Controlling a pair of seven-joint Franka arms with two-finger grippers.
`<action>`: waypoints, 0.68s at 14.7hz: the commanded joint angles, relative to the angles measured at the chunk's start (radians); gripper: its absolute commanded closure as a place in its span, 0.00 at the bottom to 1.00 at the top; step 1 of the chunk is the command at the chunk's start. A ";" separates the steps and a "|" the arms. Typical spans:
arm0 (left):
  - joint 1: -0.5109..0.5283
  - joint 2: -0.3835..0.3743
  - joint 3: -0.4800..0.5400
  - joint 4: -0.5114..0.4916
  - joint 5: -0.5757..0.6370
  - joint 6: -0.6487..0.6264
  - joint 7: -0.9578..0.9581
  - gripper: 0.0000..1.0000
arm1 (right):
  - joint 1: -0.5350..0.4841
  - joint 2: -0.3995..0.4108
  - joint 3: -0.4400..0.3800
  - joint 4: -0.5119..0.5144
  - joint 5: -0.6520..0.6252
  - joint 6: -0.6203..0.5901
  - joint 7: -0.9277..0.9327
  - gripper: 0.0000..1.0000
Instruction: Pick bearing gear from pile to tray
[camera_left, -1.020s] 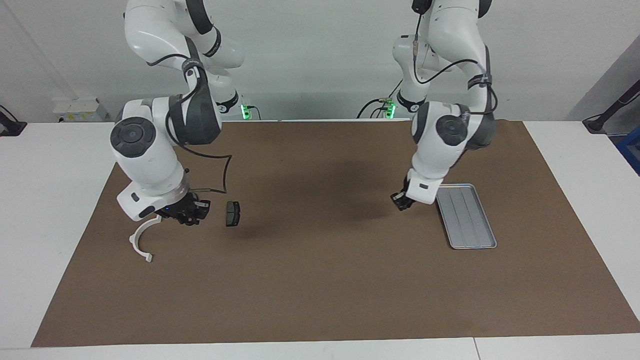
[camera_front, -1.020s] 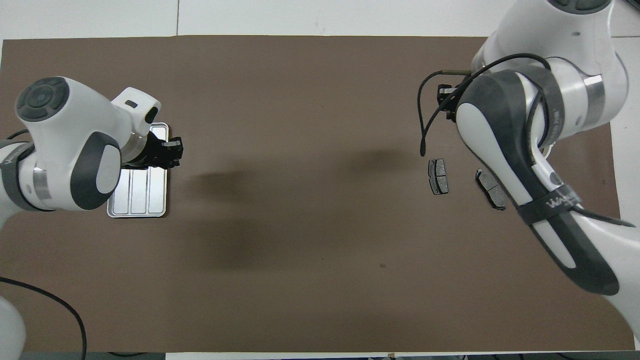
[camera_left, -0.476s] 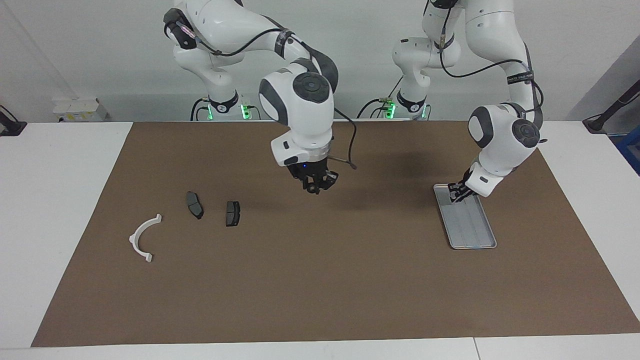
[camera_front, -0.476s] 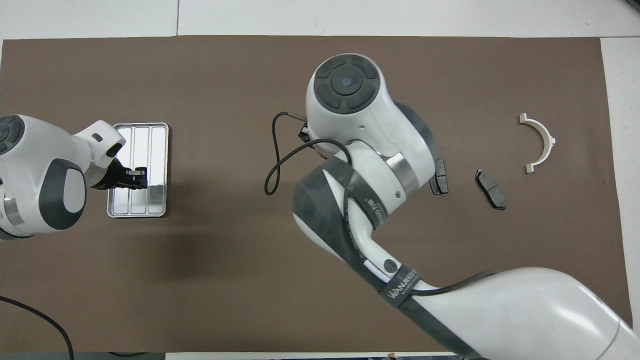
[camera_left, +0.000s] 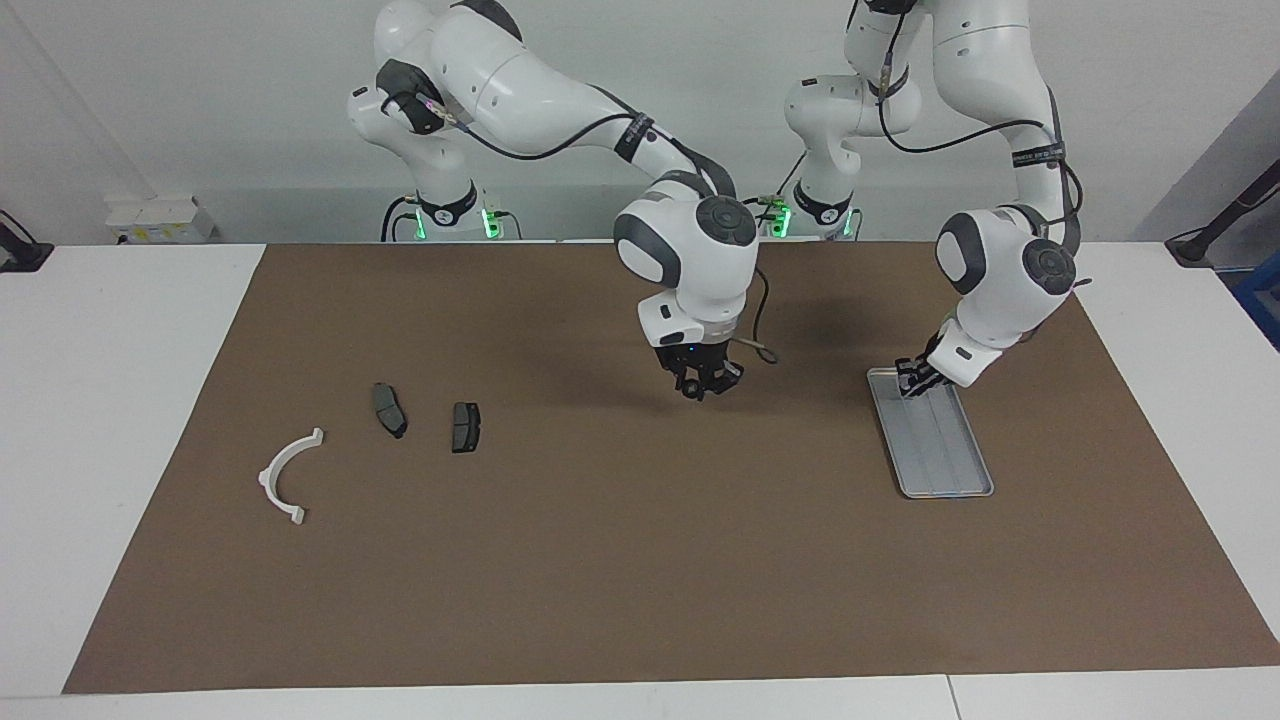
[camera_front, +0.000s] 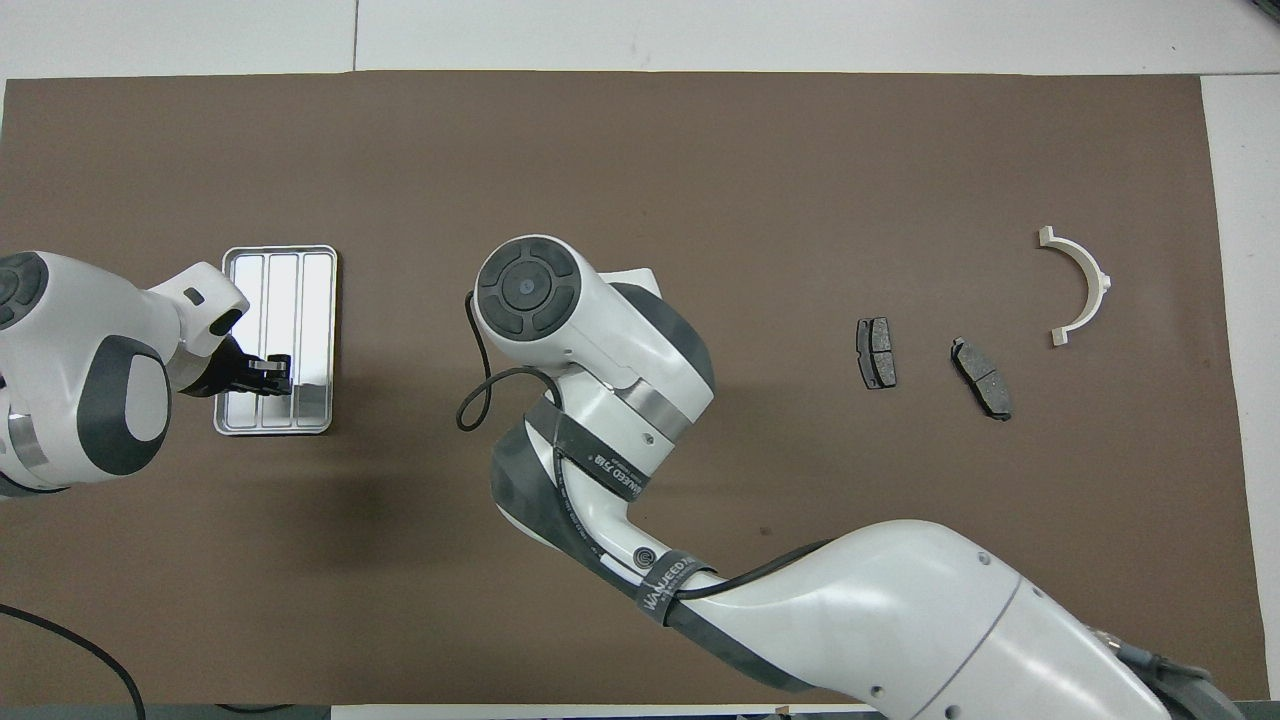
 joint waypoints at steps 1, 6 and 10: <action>0.016 -0.038 -0.007 -0.045 0.008 0.027 0.019 0.89 | -0.004 0.035 0.001 0.010 -0.041 0.072 0.028 1.00; 0.031 -0.032 -0.007 -0.060 0.010 0.058 0.025 0.88 | -0.013 0.052 -0.002 -0.033 -0.074 0.152 0.032 1.00; 0.040 -0.035 -0.007 -0.081 0.010 0.084 0.040 0.82 | -0.019 0.049 -0.005 -0.062 -0.078 0.175 0.034 1.00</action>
